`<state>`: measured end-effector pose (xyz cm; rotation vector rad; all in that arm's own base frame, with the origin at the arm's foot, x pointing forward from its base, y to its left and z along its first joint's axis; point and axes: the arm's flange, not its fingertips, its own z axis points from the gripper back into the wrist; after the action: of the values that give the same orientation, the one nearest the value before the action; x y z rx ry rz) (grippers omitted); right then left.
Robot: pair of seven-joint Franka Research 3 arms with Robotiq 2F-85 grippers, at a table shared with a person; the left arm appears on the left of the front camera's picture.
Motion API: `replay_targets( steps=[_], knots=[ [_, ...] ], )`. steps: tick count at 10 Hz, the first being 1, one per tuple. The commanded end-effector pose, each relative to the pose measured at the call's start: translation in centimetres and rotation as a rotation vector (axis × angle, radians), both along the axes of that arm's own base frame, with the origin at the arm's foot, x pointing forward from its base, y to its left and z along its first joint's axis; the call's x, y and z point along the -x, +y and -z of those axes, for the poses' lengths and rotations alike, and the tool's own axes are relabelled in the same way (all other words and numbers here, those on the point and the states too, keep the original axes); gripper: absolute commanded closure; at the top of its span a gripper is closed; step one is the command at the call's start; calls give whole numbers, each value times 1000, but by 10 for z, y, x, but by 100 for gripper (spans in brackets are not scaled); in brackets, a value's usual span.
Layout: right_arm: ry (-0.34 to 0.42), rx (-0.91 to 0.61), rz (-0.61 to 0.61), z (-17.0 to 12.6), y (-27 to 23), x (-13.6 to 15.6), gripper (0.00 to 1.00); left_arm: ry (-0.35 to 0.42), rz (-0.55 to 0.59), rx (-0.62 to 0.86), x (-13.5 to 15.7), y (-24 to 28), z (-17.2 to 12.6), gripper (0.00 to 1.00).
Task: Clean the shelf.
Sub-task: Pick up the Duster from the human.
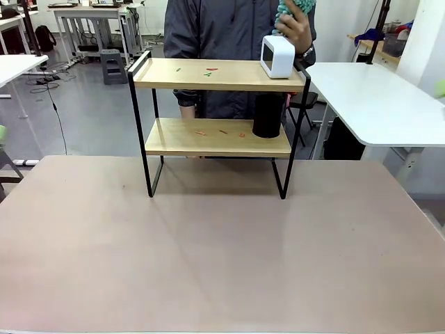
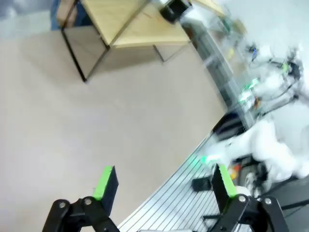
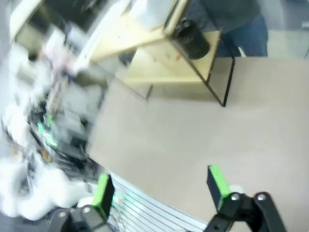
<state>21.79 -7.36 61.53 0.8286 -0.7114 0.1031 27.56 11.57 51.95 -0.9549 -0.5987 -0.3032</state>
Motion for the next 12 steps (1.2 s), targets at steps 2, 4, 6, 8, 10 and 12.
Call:
replay_targets(
  steps=[2, 4, 6, 8, 10, 12],
  knots=[
    [88, -424, 253, 172, -107, 44, 0, -33, -129, 435, -38, 60, 69, 0],
    [58, -292, 193, 52, -125, 46, 0, 6, -169, 305, 2, 76, 55, 0],
    [58, -292, 193, 52, -125, 46, 0, 6, -169, 305, 2, 76, 55, 0],
    [58, -292, 193, 52, -125, 46, 0, 6, -169, 305, 2, 76, 55, 0],
    [58, -292, 193, 52, -125, 46, 0, 6, -169, 305, 2, 76, 55, 0],
    [58, -292, 193, 52, -125, 46, 0, 6, -169, 305, 2, 76, 55, 0]
  ],
)
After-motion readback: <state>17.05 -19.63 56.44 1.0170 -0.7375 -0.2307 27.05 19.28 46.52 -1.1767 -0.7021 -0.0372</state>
